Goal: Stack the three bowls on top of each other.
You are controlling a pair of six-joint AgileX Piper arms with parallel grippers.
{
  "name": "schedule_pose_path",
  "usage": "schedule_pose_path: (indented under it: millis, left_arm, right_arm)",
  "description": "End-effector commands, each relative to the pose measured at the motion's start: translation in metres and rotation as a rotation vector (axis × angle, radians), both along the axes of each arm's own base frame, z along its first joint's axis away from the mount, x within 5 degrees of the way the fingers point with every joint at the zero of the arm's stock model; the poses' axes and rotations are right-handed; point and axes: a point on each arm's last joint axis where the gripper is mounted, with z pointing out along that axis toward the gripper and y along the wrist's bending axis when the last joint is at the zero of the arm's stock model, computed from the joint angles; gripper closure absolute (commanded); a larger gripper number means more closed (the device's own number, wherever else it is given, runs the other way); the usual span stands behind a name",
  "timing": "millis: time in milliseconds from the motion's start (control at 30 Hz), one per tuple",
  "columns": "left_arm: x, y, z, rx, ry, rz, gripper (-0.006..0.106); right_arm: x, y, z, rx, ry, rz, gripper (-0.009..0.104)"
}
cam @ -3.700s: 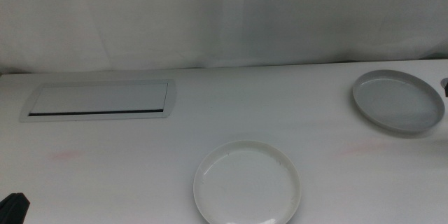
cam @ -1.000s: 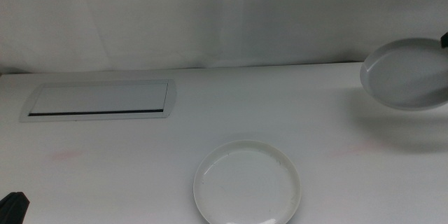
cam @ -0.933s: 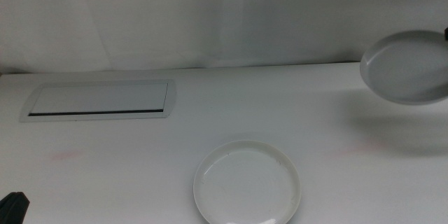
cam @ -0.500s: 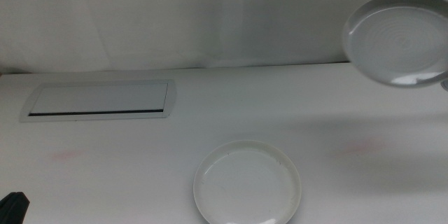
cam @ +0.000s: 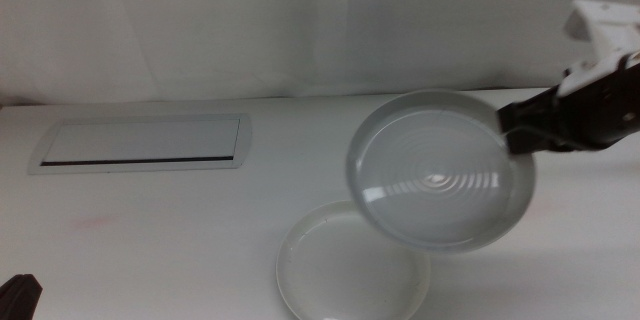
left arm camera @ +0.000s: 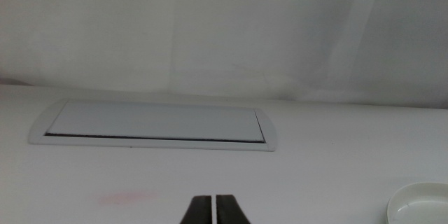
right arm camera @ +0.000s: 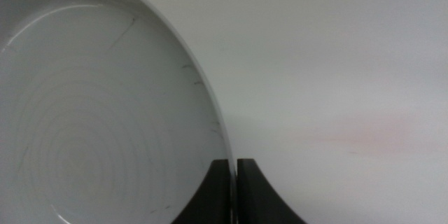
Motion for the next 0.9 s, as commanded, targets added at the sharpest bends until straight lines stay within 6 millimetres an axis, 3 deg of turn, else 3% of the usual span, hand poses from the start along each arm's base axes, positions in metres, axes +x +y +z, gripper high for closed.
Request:
schedule_pose_path:
  millis: [0, 433, 867]
  left_arm:
    - [0.0, 0.0, -0.001, -0.005, -0.012, 0.002, 0.103]
    - [0.0, 0.0, -0.001, -0.005, -0.012, 0.002, 0.103]
    - [0.0, 0.0, -0.001, -0.005, -0.012, 0.002, 0.103]
  right_arm:
    - [-0.003, 0.016, -0.009, 0.02, -0.016, 0.008, 0.098]
    - [0.007, 0.066, -0.069, -0.024, 0.103, 0.086, 0.098]
    - [0.015, 0.081, -0.115, -0.076, 0.189, 0.097, 0.098]
